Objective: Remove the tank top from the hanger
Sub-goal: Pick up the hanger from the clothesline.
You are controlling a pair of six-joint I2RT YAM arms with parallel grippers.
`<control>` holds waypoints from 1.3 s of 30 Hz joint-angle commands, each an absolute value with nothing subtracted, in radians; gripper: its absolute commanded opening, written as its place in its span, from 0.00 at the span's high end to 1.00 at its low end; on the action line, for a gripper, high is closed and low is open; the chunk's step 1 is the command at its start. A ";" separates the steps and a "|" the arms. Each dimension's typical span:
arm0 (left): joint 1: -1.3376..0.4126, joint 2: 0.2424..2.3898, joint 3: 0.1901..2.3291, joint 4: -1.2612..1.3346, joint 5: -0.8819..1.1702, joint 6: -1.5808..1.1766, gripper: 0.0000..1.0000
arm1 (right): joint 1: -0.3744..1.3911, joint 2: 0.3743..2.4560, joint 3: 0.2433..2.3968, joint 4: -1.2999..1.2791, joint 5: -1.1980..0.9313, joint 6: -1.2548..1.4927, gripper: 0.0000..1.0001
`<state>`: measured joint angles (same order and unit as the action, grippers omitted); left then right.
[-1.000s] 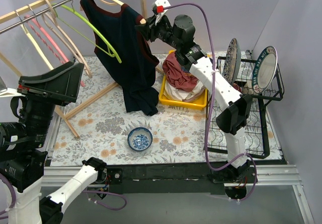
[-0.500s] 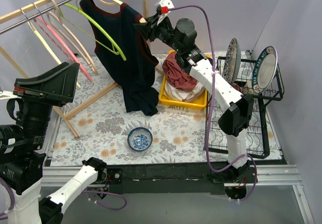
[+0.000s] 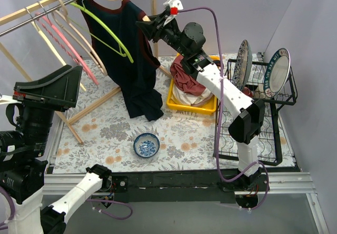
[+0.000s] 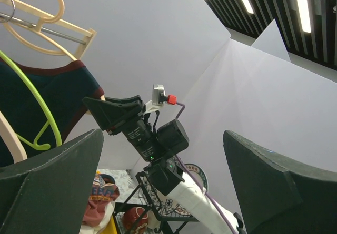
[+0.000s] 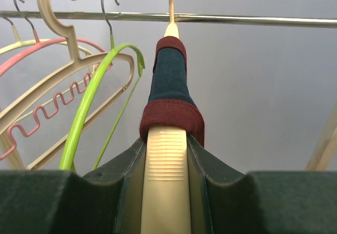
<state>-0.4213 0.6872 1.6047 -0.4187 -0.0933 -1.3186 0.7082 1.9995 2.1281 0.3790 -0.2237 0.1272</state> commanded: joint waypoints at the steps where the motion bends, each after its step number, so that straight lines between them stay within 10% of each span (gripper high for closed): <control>1: -0.422 0.698 1.629 -0.433 -0.089 -1.293 0.02 | 0.710 1.887 2.114 0.595 -0.150 0.132 0.99; 39: -0.422 1.262 2.045 -0.615 -0.043 -1.058 0.11 | 0.693 1.320 1.465 0.517 -0.124 0.141 0.99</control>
<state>-0.4210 1.1793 1.9728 -0.6029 -0.0814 -1.0634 0.6979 1.4490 1.5009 0.3996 -0.1326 0.1104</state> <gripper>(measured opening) 0.914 0.361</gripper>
